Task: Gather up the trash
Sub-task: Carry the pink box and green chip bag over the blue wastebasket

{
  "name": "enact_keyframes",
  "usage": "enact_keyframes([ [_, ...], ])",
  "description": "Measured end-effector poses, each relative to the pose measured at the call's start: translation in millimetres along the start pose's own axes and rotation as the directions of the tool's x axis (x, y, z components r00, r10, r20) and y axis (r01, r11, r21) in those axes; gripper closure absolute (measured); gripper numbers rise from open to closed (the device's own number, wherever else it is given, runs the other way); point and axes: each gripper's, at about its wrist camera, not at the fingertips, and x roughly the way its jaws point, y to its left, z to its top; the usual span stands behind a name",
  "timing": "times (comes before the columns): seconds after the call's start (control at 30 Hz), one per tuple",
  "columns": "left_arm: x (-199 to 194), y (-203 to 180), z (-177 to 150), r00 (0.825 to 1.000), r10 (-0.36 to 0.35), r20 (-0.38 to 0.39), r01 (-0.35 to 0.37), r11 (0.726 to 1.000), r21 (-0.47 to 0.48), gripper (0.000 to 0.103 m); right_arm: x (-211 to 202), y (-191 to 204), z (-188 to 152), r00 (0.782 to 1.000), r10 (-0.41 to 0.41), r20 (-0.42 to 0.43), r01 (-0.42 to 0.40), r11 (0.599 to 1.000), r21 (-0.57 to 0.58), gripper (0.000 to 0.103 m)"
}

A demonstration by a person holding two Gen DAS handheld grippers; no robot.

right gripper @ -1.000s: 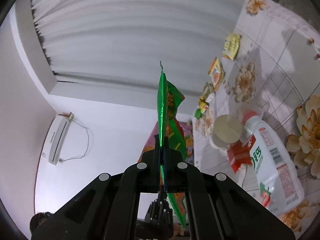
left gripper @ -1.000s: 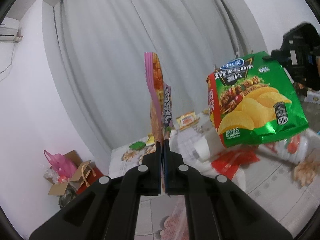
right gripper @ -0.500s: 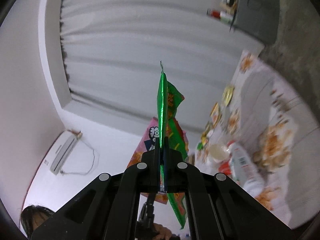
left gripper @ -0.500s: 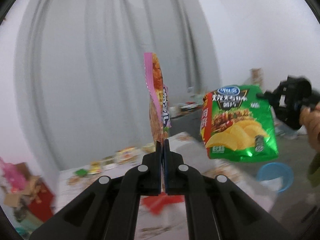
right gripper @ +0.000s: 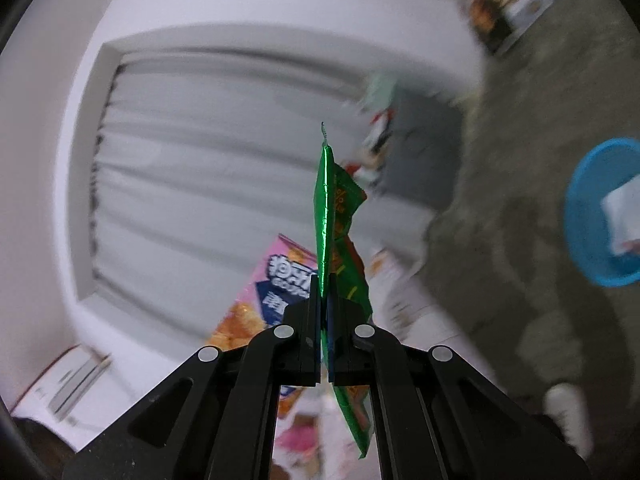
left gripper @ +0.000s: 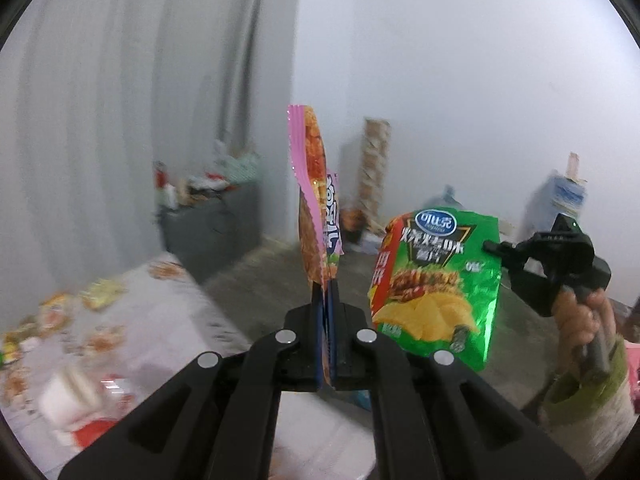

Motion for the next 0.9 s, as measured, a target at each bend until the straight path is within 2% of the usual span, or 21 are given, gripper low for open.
enact_keyframes([
  [0.13,66.2,-32.4,8.8,0.995,-0.061,-0.081,0.064,0.997,0.035,0.101,-14.0,-35.7,6.0,0.991,-0.108,0.075,0.104,0.993,0.052,0.102],
  [0.2,93.3,-52.4,6.2,0.991,-0.074,-0.110,0.082,0.995,0.065,0.101,-17.6,-59.4,10.8,0.979,-0.172,0.105,0.163,0.982,0.090,0.102],
  [0.37,147.2,-83.9,0.2,0.981,-0.092,-0.170,0.111,0.988,0.104,0.101,-10.2,-113.1,17.8,0.950,-0.275,0.150,0.247,0.952,0.179,0.102],
  [0.47,146.5,-83.8,-7.9,0.977,-0.089,-0.193,0.112,0.987,0.112,0.101,-4.1,-146.0,29.7,0.929,-0.330,0.164,0.292,0.931,0.221,0.102],
  [0.6,168.1,-90.3,-17.3,0.970,-0.075,-0.229,0.104,0.987,0.119,0.101,9.7,-176.6,49.2,0.902,-0.392,0.179,0.348,0.908,0.235,0.102],
  [0.63,171.5,-90.0,-18.5,0.969,-0.071,-0.238,0.101,0.988,0.119,0.101,18.6,-187.0,52.2,0.889,-0.417,0.188,0.372,0.899,0.231,0.102],
  [0.77,186.1,-90.1,-27.5,0.961,-0.054,-0.272,0.088,0.989,0.116,0.101,31.8,-234.3,49.4,0.872,-0.446,0.204,0.388,0.882,0.269,0.097],
  [0.8,191.1,-90.6,-29.8,0.958,-0.052,-0.281,0.088,0.989,0.116,0.101,37.4,-246.2,48.4,0.849,-0.489,0.199,0.432,0.860,0.271,0.092],
  [0.83,194.3,-92.2,-31.1,0.956,-0.052,-0.287,0.088,0.990,0.113,0.101,45.6,-258.5,47.0,0.816,-0.548,0.182,0.495,0.827,0.267,0.079],
  [0.87,197.2,-93.3,-32.8,0.955,-0.053,-0.291,0.089,0.990,0.111,0.101,52.7,-271.3,44.8,0.782,-0.602,0.158,0.553,0.789,0.269,0.072],
  [0.9,201.4,-94.7,-35.0,0.953,-0.054,-0.298,0.091,0.990,0.110,0.101,56.6,-283.8,41.4,0.767,-0.627,0.135,0.577,0.767,0.281,0.061],
])
